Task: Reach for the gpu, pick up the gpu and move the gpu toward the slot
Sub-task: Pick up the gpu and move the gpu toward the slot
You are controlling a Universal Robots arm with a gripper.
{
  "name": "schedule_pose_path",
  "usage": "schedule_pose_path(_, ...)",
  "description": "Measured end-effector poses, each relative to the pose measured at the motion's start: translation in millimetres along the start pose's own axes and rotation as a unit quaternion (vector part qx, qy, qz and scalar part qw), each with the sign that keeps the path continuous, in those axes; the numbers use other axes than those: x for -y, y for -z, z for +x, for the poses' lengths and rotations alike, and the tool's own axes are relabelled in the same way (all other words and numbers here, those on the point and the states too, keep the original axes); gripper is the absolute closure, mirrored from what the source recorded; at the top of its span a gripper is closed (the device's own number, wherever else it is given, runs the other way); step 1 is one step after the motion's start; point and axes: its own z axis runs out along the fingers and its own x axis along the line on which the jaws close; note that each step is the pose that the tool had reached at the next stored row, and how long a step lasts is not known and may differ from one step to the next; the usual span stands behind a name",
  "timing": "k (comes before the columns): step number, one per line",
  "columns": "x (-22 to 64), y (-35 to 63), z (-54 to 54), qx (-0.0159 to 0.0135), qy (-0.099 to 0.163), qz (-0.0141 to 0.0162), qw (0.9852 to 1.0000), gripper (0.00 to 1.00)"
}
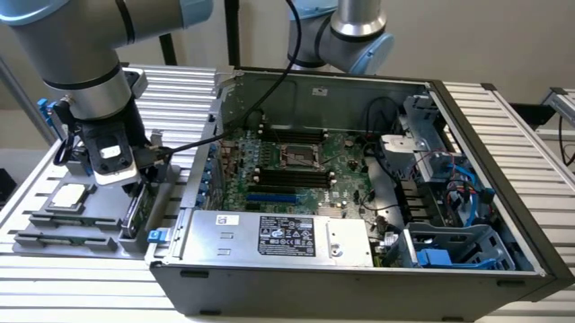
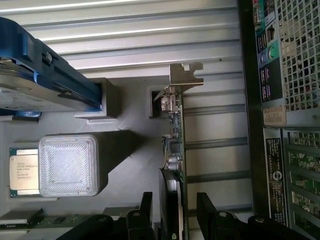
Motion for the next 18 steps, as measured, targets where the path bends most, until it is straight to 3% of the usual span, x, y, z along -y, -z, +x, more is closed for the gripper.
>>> schedule_pose_path(9,-2.4,-2.4,0.4,-0.0001,0.0,0.0004,1.0,0.54)
schedule_pose_path(10,-2.4,-2.7,0.4,-0.0002,0.0,0.0007,1.0,0.61)
schedule_pose_path(18,-2.9,-4.0,0.4,0.0,0.0,0.0016,1.0,0.61)
